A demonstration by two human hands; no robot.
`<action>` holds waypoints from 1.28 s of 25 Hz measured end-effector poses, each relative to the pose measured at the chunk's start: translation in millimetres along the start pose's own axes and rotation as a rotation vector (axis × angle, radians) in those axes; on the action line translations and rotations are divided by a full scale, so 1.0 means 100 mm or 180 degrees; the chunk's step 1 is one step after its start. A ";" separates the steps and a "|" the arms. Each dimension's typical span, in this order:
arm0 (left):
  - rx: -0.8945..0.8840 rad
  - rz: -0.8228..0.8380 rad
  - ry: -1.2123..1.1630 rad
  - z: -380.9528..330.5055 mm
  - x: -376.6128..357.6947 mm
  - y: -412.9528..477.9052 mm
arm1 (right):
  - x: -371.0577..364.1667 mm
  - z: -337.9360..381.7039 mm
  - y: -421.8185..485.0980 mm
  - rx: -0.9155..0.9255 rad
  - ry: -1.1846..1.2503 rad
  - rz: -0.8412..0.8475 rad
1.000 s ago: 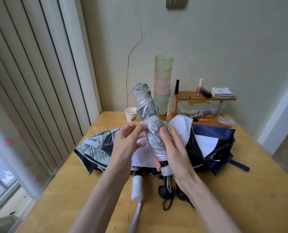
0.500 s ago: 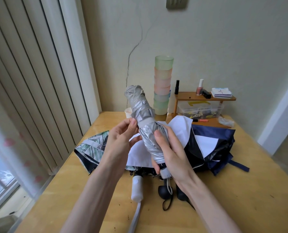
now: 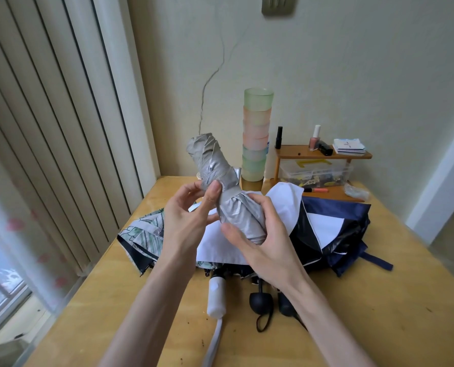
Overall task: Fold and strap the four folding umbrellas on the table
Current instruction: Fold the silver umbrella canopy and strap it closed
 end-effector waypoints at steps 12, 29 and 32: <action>-0.0358 -0.0175 -0.0037 -0.14 -0.02 -0.09 | -0.01 0.06 0.02 -0.0083 0.0583 0.0102; -0.0232 -0.0036 -0.0104 -0.08 0.02 0.00 | -0.13 0.02 -0.08 -0.0488 0.0335 0.0346; -0.0194 -0.0022 -0.0054 -0.08 0.00 -0.02 | -0.11 -0.06 -0.06 -0.0756 0.0372 0.0214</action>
Point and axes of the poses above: each hand's wrist, its own y-axis towards the middle knuckle, its own x-axis out of the back of the hand, z = x × y, the point moved 8 cm from there along y, towards the middle knuckle, and after that the axes turned 8 degrees about -z, right-handed, at the moved point
